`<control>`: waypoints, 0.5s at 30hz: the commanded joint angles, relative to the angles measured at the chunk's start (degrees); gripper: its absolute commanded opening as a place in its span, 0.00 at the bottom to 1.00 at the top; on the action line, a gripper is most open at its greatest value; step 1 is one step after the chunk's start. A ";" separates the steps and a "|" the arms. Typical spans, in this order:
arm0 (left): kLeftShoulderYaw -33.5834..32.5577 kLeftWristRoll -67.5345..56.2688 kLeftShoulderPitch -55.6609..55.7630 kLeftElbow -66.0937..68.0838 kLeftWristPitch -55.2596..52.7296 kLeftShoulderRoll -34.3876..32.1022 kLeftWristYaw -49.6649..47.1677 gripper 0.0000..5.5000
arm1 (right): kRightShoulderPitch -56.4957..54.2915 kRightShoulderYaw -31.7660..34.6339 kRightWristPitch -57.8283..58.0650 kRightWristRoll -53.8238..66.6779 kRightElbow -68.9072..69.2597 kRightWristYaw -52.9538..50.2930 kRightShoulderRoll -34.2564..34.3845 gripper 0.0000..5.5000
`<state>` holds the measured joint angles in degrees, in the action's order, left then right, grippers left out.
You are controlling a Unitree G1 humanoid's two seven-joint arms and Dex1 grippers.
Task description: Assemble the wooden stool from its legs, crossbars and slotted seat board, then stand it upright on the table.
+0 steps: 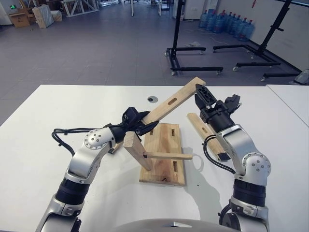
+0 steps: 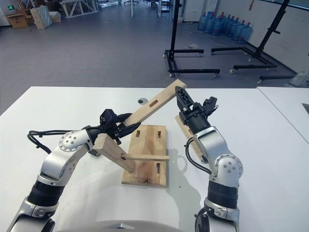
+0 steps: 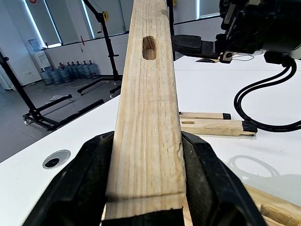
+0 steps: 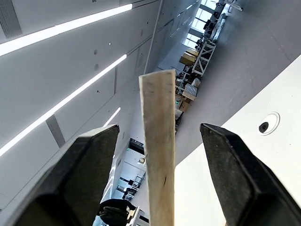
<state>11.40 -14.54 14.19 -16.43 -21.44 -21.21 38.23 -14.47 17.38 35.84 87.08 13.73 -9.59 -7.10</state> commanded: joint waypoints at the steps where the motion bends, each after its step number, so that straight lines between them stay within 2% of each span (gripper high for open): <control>1: 0.30 0.10 0.15 -0.74 0.95 -0.57 1.04 0.37 | -2.47 -0.67 -0.27 -3.65 -3.55 1.05 -0.82 0.57; 4: 0.92 0.74 0.25 -0.49 1.45 -1.08 1.77 0.37 | -2.74 -1.30 0.29 -4.75 -2.87 2.61 -0.70 0.53; 9: 1.39 2.02 -0.52 0.22 2.63 -1.88 2.12 0.37 | -0.49 -1.88 0.51 -5.45 -1.21 3.14 0.30 0.35; 15: 1.53 2.91 -0.98 0.86 3.42 -2.28 2.30 0.37 | 0.40 -1.93 0.47 -5.65 -0.59 3.68 0.76 0.19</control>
<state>12.86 -12.42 13.54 -15.54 -18.63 -22.96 40.48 -14.57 15.23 36.21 81.98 12.69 -5.66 -6.27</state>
